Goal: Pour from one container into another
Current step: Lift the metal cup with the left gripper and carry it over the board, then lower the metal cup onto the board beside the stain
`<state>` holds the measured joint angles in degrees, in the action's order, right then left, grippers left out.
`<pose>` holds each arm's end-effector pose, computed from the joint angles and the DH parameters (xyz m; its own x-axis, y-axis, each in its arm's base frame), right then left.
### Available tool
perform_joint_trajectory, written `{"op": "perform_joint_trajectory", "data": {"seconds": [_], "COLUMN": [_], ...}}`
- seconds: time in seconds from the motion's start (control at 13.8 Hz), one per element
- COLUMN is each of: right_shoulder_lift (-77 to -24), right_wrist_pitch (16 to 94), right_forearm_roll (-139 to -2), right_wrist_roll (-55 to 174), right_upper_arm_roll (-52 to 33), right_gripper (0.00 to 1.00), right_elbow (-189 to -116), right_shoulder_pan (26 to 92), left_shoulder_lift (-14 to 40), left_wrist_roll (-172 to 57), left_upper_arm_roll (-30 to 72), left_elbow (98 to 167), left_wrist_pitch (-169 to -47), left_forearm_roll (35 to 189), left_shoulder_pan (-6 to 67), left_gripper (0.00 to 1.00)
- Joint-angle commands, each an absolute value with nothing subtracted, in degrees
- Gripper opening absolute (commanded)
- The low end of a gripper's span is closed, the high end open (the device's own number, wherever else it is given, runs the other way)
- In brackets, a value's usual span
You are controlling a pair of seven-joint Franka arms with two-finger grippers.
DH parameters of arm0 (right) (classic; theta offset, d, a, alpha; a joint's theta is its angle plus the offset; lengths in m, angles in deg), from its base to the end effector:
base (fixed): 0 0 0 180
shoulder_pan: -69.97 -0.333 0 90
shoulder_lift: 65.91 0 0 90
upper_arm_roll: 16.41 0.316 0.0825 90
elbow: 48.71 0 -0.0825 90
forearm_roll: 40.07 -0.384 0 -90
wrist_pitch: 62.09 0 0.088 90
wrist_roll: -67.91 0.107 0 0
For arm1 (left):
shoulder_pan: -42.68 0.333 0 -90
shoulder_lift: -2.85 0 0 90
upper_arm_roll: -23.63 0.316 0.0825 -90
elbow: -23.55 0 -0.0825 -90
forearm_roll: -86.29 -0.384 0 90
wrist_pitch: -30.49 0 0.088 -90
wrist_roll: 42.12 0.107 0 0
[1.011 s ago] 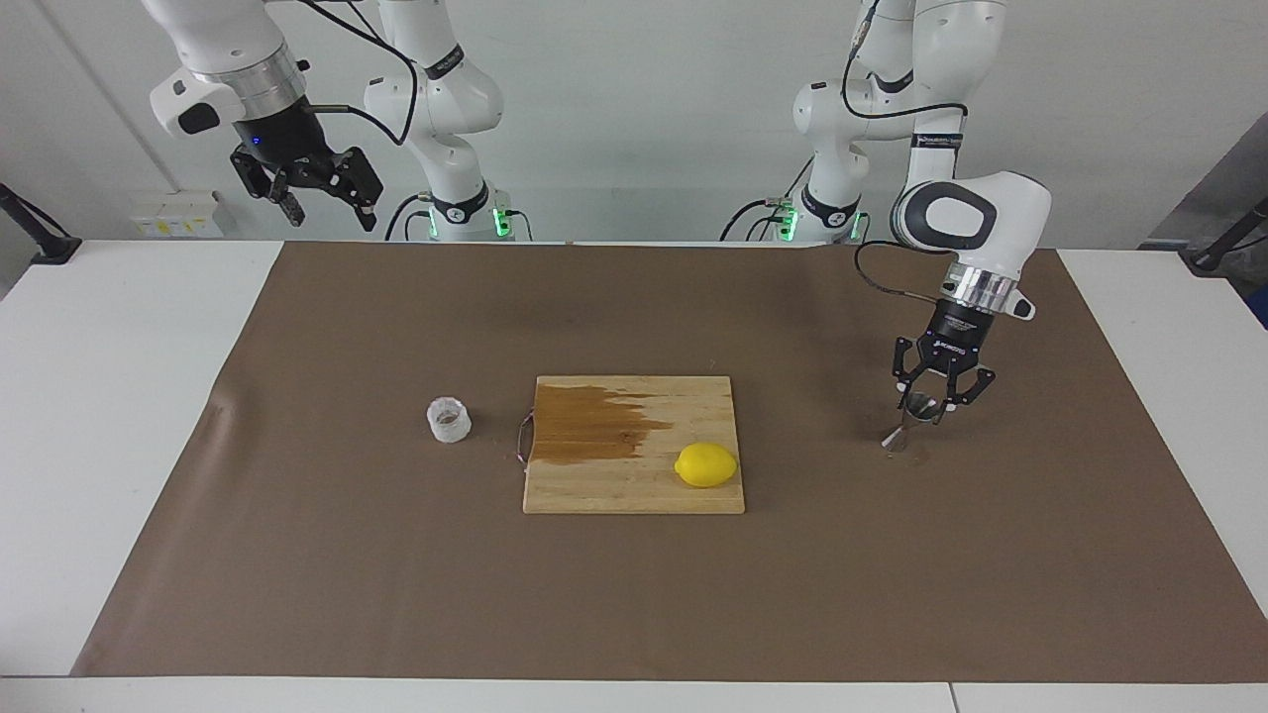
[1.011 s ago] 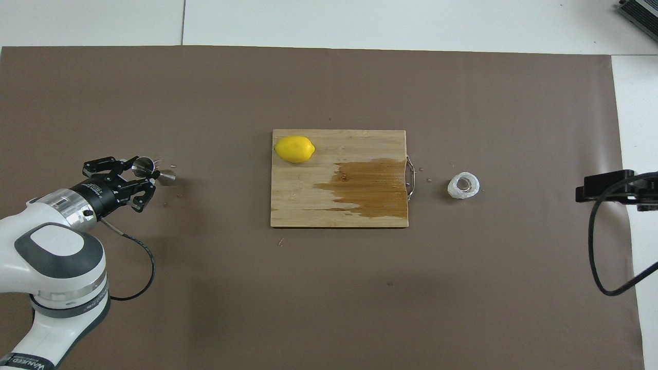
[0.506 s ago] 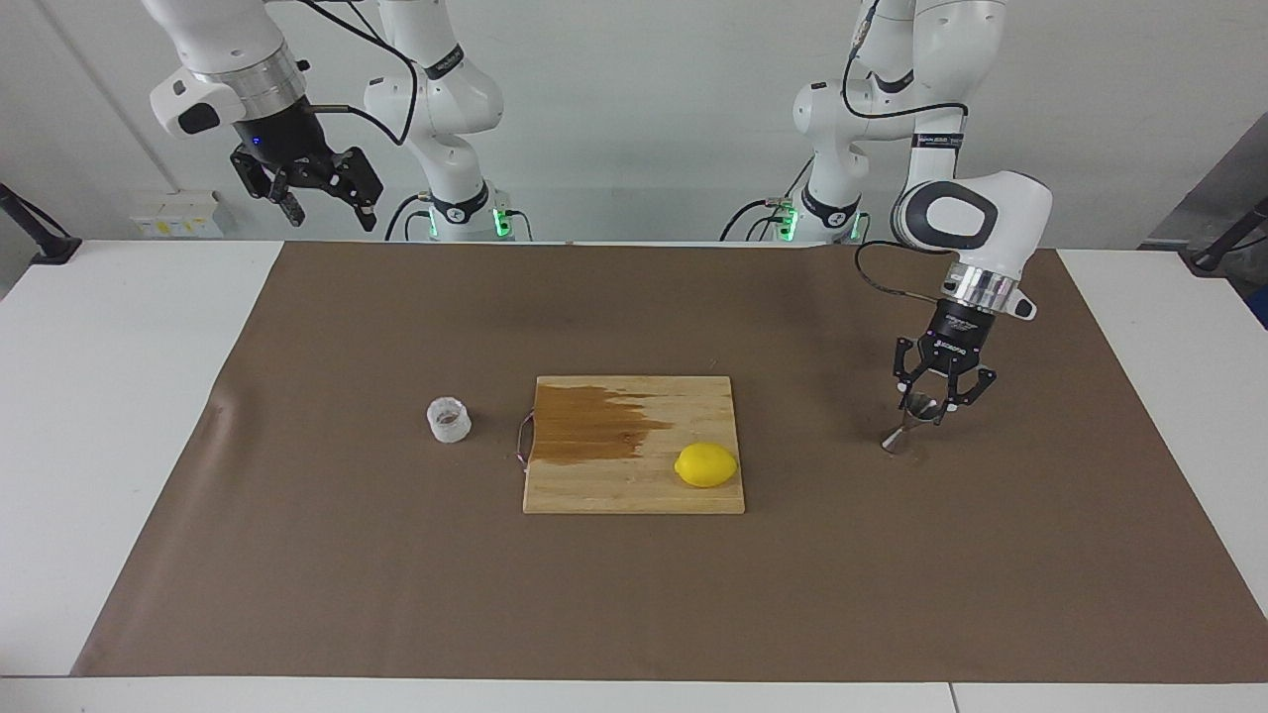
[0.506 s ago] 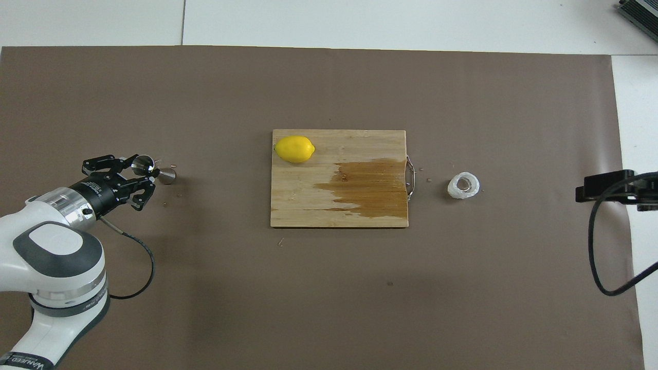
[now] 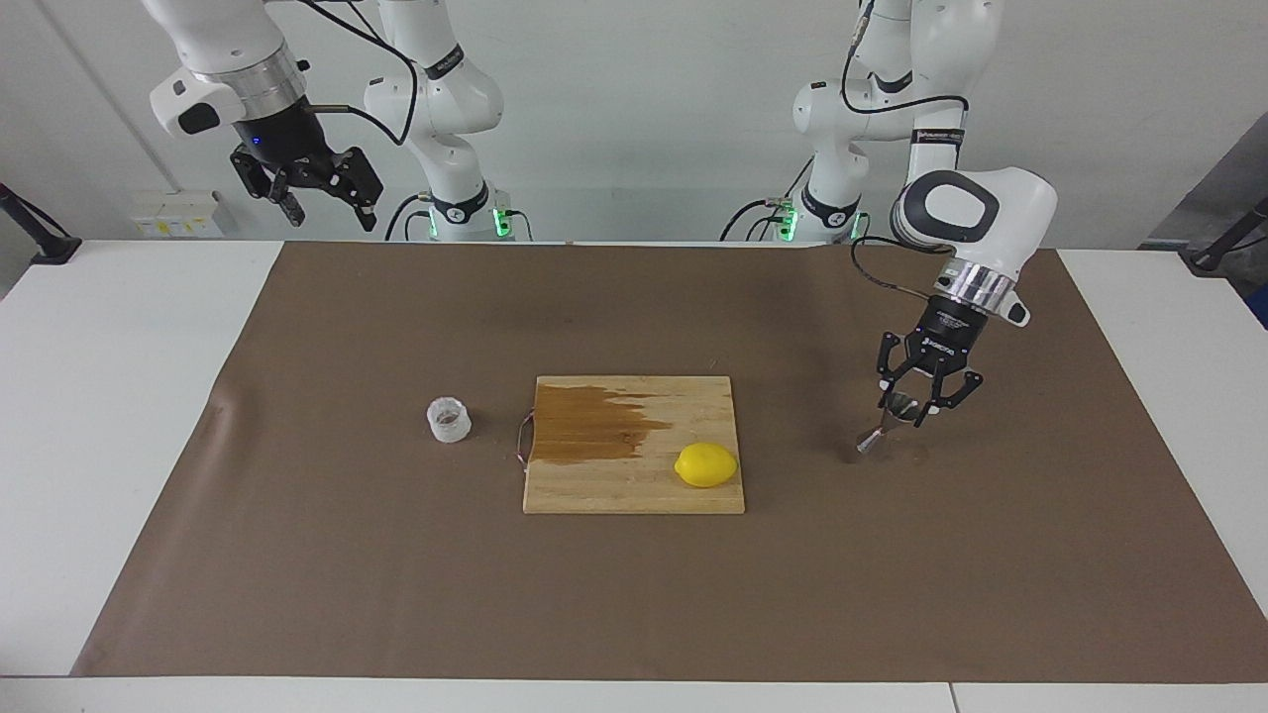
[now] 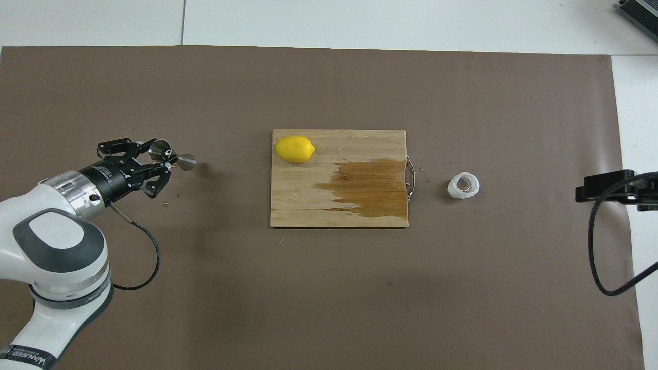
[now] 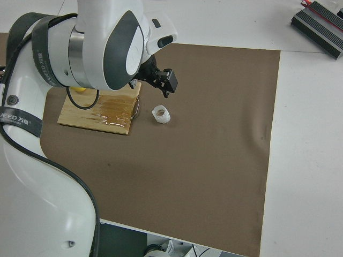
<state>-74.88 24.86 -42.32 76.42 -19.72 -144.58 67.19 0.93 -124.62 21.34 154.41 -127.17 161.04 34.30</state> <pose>0.4994 -0.0028 0.6542 0.9880 -0.1542 -0.0065 -0.1543 -0.9869 -0.0478 0.5302 -0.0600 0.3996 -0.4633 0.4722 -0.7500 0.6722 0.7387 0.0498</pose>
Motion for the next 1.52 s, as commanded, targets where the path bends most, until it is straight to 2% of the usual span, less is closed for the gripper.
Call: {"op": "perform_joint_trajectory", "data": {"seconds": [0.0, 0.58, 0.65, 0.79, 1.01, 1.16, 1.44], "right_shoulder_lift": [-75.4, -75.4, -75.4, -75.4, -75.4, -75.4, -75.4], "right_wrist_pitch": [24.31, 24.31, 24.31, 24.31, 24.31, 24.31, 24.31], "right_forearm_roll": [-42.09, -42.09, -42.09, -42.09, -42.09, -42.09, -42.09], "right_wrist_roll": [76.34, 76.34, 76.34, 76.34, 76.34, 76.34, 76.34], "right_upper_arm_roll": [-19.48, -19.48, -19.48, -19.48, -19.48, -19.48, -19.48], "right_gripper": [1.0, 1.0, 1.0, 1.0, 1.0, 1.0, 1.0], "right_elbow": [-144.86, -144.86, -144.86, -144.86, -144.86, -144.86, -144.86], "right_shoulder_pan": [67.69, 67.69, 67.69, 67.69, 67.69, 67.69, 67.69], "left_shoulder_lift": [-0.92, -0.49, 1.34, 8.35, 12.85, 20.22, 22.27], "left_wrist_roll": [-130.96, -137.04, -137.65, -138.79, -139.33, -139.33, -139.15], "left_upper_arm_roll": [21.26, 13.35, 13.17, 13.17, 13.25, 13.26, 13.34], "left_elbow": [152.23, 149.42, 147.93, 141.97, 137.48, 131.6, 132.09], "left_wrist_pitch": [-127.45, -137.91, -138.96, -144.73, -146.61, -149.31, -151.53], "left_forearm_roll": [161.87, 161.87, 161.87, 161.87, 161.87, 161.35, 160.91], "left_shoulder_pan": [28.55, 16.33, 14.66, 9.66, 6.31, 4.02, 1.21], "left_gripper": [0.0, 0.0, 0.0, 0.0, 0.0, 0.0, 0.0]}}
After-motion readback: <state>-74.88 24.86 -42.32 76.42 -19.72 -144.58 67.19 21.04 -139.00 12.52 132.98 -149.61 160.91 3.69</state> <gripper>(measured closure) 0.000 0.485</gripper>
